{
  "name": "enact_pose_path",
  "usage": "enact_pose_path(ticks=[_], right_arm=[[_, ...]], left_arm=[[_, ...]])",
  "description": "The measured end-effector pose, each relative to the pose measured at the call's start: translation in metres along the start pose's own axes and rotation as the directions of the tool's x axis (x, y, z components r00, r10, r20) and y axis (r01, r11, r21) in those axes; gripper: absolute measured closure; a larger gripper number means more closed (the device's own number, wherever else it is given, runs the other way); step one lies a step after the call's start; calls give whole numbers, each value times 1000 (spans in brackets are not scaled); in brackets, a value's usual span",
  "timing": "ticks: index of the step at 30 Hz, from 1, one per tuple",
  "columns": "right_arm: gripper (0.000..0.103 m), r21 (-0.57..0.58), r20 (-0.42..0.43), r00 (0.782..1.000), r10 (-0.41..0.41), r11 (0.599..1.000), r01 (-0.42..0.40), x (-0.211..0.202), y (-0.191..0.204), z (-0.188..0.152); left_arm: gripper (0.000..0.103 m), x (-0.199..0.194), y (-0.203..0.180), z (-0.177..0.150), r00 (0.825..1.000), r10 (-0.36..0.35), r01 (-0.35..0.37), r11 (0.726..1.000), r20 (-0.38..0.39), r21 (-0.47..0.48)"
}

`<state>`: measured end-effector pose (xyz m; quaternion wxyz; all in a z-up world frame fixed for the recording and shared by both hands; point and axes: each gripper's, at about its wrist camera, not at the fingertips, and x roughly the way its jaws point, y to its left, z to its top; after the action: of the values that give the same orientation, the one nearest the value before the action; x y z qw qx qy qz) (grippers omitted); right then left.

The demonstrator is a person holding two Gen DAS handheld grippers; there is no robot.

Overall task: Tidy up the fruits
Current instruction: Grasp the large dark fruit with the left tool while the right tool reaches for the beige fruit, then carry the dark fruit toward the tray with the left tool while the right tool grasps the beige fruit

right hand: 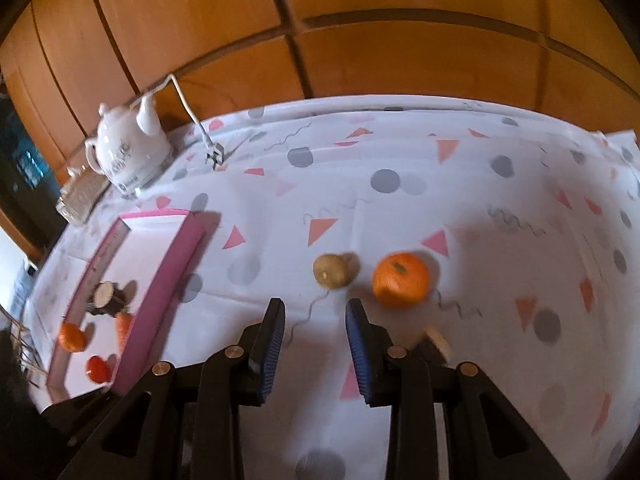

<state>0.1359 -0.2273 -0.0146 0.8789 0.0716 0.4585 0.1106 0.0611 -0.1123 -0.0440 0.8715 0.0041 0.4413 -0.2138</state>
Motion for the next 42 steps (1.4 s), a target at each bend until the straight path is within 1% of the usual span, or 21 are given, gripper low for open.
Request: enact_pose_path(ticks=[2, 3, 4, 6, 8, 10, 11, 12, 14, 18, 23, 28, 32, 37, 42], right_arm=[[72, -13, -24, 1000, 0, 1000, 0, 12, -1, 6], [72, -23, -31, 999, -8, 1000, 7, 16, -1, 8], [72, -41, -39, 999, -32, 999, 31, 23, -1, 12], [72, -62, -72, 997, -34, 998, 30, 36, 1, 17], [71, -100, -72, 994, -87, 992, 80, 44, 5, 19], [76, -123, -86, 992, -92, 989, 81, 51, 6, 20], [78, -139, -87, 990, -113, 985, 100, 53, 8, 19], [79, -148, -78, 990, -116, 984, 103, 52, 9, 18], [79, -151, -71, 993, -96, 985, 84, 45, 11, 14], [79, -136, -45, 998, -47, 990, 40, 20, 12, 1], [79, -132, -47, 999, -20, 991, 13, 2, 15, -17], [79, -127, -39, 999, -22, 992, 17, -9, 17, -32], [79, -93, -33, 999, -23, 995, 19, -16, 15, -43], [79, -82, -21, 999, -32, 996, 30, -25, 20, -54], [79, -81, 0, 1000, -25, 996, 25, -33, 31, -59]], left_arm=[[55, -2, 1, -2, 1000, 0, 0, 1000, 2, -4], [55, -2, 1, -2, 1000, 1, -1, 1000, 3, -5], [55, -3, 2, -2, 1000, -2, 2, 1000, 2, -6], [55, -3, 3, -3, 1000, -5, 5, 1000, 3, -12], [55, -2, 4, -3, 1000, -7, 7, 1000, 3, -16], [55, -2, 4, -3, 1000, -9, 9, 1000, 3, -22], [55, -2, 5, -3, 1000, -11, 11, 1000, 2, -26], [55, -3, 5, -3, 1000, -12, 12, 1000, 3, -27], [55, -4, 5, -2, 1000, -11, 11, 999, 6, -32], [55, -8, 4, -2, 1000, -15, 15, 1000, 18, -27], [55, -18, 2, -1, 999, -6, 8, 1000, 42, -27], [55, -31, 0, 0, 997, 4, -3, 1000, 76, -17], [55, -42, 0, 1, 995, 15, -14, 1000, 103, -14], [55, -57, 3, 3, 991, 23, -20, 999, 129, -26], [55, -80, 13, 6, 984, 37, -27, 998, 177, -57]])
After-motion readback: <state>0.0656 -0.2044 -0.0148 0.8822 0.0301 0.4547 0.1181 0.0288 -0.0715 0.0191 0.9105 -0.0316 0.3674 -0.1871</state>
